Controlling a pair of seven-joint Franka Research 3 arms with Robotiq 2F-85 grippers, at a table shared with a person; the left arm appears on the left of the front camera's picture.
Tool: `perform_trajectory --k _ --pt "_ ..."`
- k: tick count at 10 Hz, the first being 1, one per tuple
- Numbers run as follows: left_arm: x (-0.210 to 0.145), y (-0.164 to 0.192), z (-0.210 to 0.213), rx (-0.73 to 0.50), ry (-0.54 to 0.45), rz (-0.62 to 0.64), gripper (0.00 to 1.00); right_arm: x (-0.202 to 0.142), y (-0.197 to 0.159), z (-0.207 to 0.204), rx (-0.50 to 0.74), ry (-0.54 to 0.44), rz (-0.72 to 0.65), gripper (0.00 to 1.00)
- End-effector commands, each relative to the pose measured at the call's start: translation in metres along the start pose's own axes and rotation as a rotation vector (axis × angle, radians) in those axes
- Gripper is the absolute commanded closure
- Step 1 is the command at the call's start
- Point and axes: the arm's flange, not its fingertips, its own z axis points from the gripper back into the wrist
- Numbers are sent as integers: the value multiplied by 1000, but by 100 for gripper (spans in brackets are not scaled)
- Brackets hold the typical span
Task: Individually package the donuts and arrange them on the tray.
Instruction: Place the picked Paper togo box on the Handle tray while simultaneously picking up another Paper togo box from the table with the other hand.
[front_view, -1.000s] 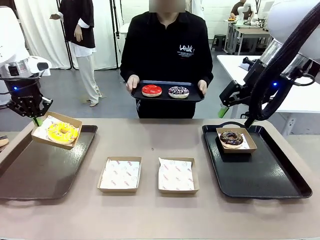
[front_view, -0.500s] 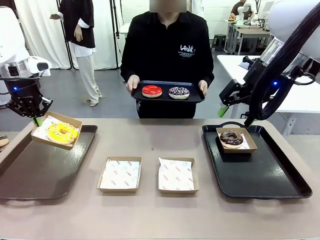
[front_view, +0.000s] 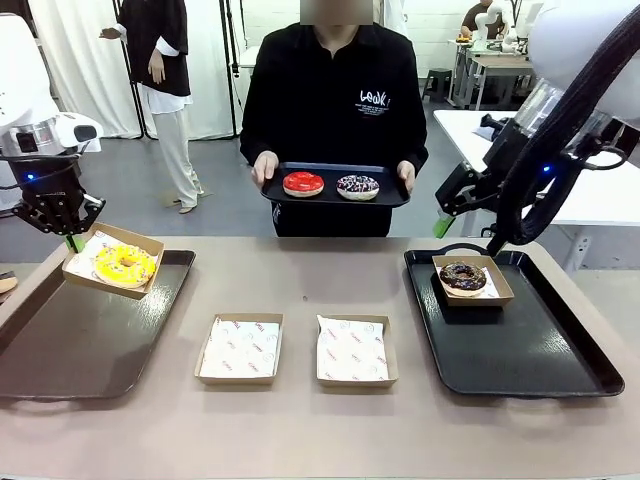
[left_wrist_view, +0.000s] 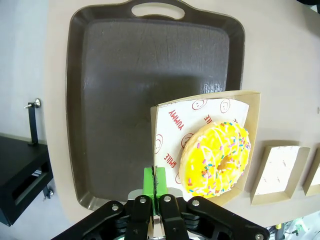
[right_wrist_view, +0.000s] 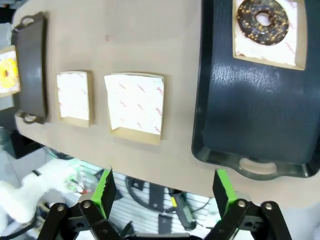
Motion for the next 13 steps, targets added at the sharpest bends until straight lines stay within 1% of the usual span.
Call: perform_trajectory --k 1,3,5,7,11,13 --pt "22 18 -9 -24 9 -13 99 -4 30 -34 -171 -1 20 0" --pt "31 24 -22 -8 20 -62 99 -12 48 -58 -289 -21 26 0" --pt "37 27 -41 -19 13 -88 99 -15 56 -86 -335 -31 19 0" --pt "42 33 -51 -39 14 -71 99 -14 56 -112 -324 -24 -8 0" --pt "47 34 -60 -51 15 -44 99 -12 57 -148 -266 -67 -71 0" --pt "49 33 -61 -53 26 -49 99 -11 60 -162 -263 -43 -66 0"
